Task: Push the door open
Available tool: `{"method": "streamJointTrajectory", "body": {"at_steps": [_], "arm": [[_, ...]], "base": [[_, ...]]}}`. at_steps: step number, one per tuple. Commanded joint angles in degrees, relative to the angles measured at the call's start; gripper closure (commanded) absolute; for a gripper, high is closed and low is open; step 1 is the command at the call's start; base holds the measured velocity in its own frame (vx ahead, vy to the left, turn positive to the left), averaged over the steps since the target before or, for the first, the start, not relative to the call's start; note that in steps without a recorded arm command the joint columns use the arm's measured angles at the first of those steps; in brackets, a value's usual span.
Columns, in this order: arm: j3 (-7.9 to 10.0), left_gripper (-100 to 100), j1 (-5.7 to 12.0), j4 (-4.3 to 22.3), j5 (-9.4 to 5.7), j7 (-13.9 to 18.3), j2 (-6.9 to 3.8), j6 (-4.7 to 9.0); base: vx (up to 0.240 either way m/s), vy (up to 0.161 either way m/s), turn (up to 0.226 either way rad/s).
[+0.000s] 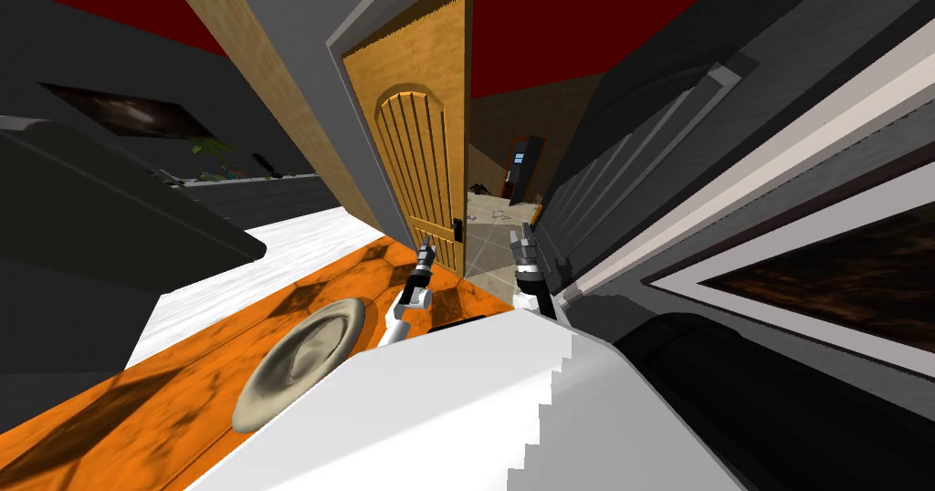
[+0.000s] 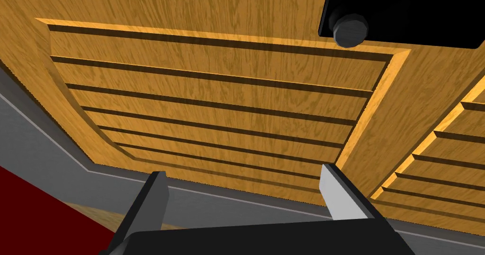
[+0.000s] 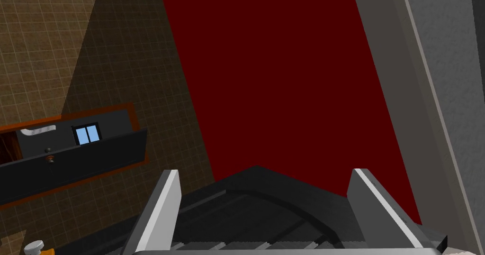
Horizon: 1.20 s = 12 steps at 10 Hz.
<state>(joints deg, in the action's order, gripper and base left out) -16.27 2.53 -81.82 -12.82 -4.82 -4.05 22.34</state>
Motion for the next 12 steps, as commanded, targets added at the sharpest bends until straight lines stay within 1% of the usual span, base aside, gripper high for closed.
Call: {"method": "streamJointTrajectory", "body": {"at_steps": [1,7,12], "arm": [[-0.93,-100,1.32,2.0,-0.34,-0.1,0.08,-0.25],[-4.57,-100,6.79,11.5,-1.55,-0.4,0.80,-0.13],[-7.23,-100,10.80,18.4,-2.43,-0.6,1.70,-0.05]], "base": [[0.046,0.079,-0.127],[0.067,0.109,-0.106],[0.056,0.101,-0.093]]}}
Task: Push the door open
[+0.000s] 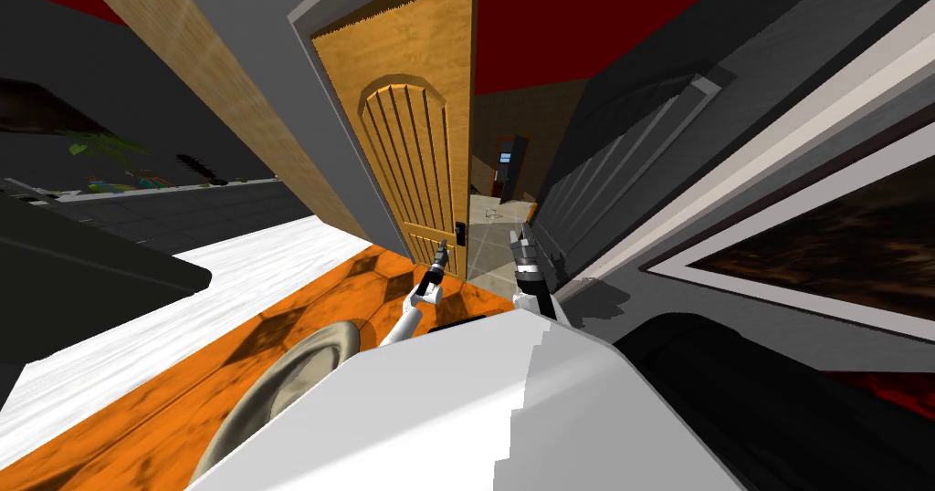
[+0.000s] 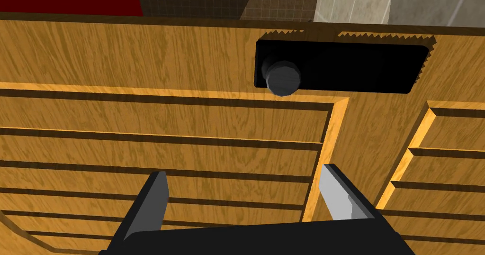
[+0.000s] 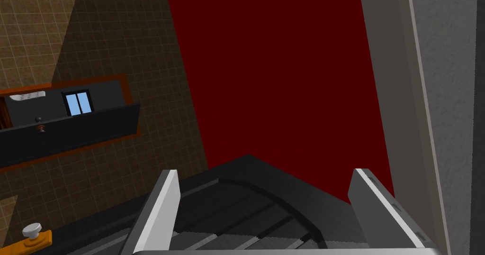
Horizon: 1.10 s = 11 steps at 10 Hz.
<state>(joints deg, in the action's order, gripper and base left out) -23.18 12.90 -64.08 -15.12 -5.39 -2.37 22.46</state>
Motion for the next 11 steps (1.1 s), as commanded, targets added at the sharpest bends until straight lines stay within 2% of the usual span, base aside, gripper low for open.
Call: {"method": "streamJointTrajectory", "body": {"at_steps": [1,4,5,11], "arm": [[-0.78,-100,1.13,1.8,-0.29,0.0,0.23,-0.15],[-2.16,-100,3.21,5.4,-0.75,-0.1,0.84,-0.11],[-2.90,-100,4.32,7.3,-0.99,-0.2,1.25,-0.08],[-5.31,-100,7.94,13.6,-1.79,-0.4,2.84,0.00]], "base": [[0.061,0.100,-0.087],[0.053,0.093,-0.078],[0.063,0.109,-0.115],[0.059,0.100,-0.075]]}}
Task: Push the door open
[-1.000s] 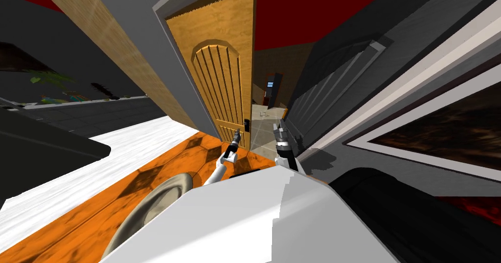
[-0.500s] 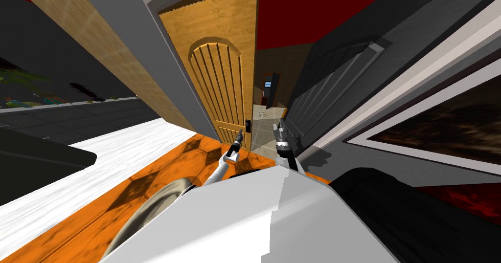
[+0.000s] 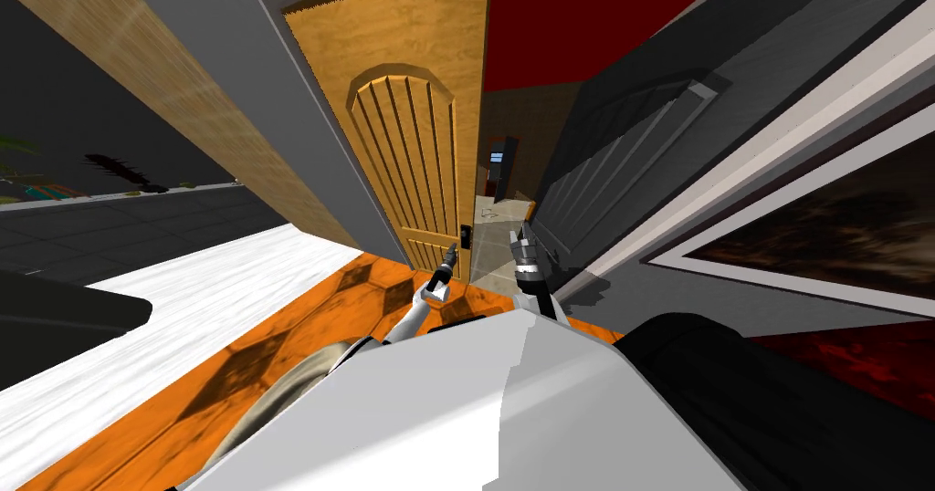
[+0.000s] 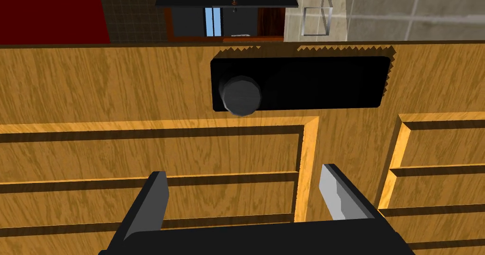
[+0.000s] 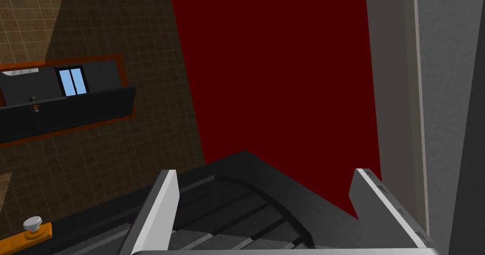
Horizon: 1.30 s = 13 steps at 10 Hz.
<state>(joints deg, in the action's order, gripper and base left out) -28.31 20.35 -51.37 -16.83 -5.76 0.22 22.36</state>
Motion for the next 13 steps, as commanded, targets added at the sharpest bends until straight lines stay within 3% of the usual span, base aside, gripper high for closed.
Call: {"method": "streamJointTrajectory", "body": {"at_steps": [1,2,6,9,11,12,13], "arm": [[0.00,-100,0.00,0.0,0.00,0.0,0.00,0.00],[0.21,-100,0.13,0.3,0.02,0.0,-1.23,0.11],[0.77,-100,0.29,0.9,0.11,0.0,-2.15,0.35],[1.27,-100,0.42,1.3,0.19,0.0,-1.30,0.57],[1.61,-100,0.52,1.6,0.25,0.0,0.39,0.72],[1.50,-100,0.38,1.4,0.25,-0.1,-0.14,0.61],[1.50,100,0.38,1.4,0.25,-0.1,-0.14,0.61]], "base": [[0.021,0.045,-0.013],[0.097,-0.046,-0.036],[0.172,-0.093,-0.021],[0.202,-0.103,-0.027],[0.182,-0.077,-0.032],[0.081,-0.036,0.000],[-0.009,0.005,0.009]]}}
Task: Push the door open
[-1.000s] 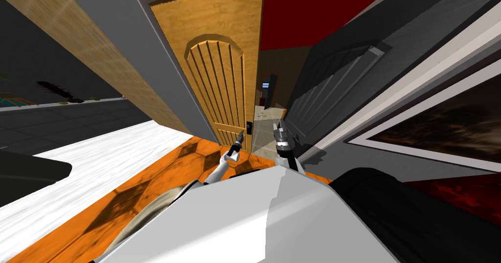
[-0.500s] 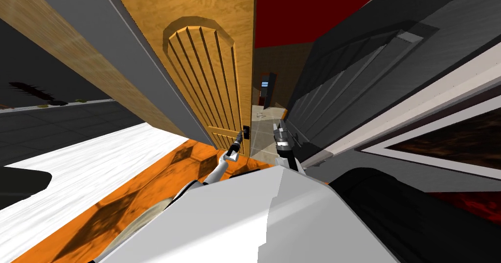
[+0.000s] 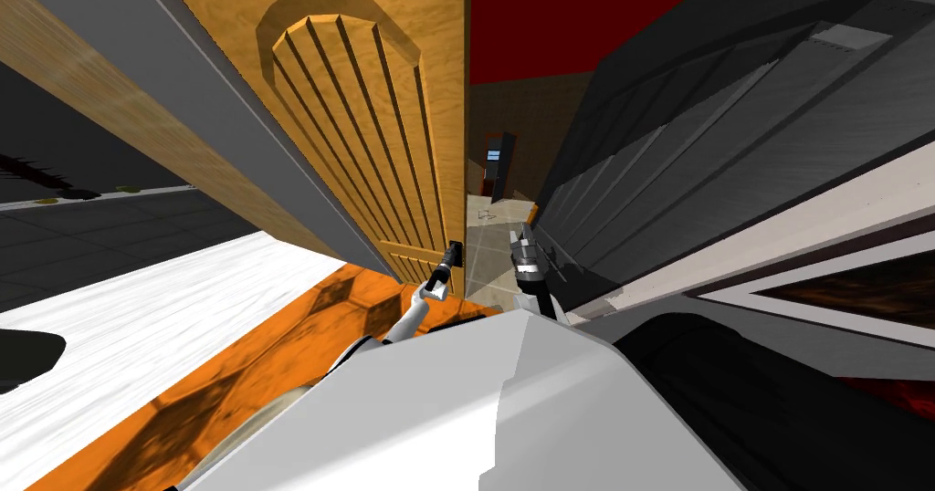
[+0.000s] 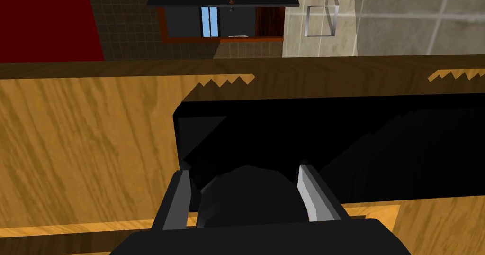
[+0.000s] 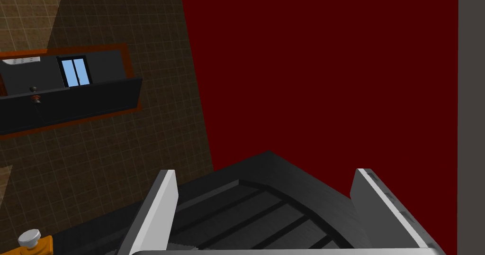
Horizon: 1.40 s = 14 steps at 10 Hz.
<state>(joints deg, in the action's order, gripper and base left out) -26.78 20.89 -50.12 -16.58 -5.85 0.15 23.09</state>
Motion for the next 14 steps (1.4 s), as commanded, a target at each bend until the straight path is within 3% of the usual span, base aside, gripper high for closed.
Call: {"method": "streamJointTrajectory", "body": {"at_steps": [1,5,6,10,14], "arm": [[-0.03,100,-0.16,0.1,-0.01,0.0,-0.07,-0.12],[-0.03,100,-0.16,0.1,-0.01,0.0,-0.07,-0.12],[0.78,100,-0.17,0.4,-0.09,-0.2,-0.83,-0.16],[2.57,100,0.01,0.8,-0.31,-0.7,-2.01,-0.06],[5.54,100,0.32,1.4,-0.66,-1.4,-3.32,0.10]], "base": [[-0.035,0.016,-0.005],[-0.012,0.006,-0.001],[0.067,-0.083,0.037],[0.122,-0.141,0.052],[0.155,-0.169,0.066]]}}
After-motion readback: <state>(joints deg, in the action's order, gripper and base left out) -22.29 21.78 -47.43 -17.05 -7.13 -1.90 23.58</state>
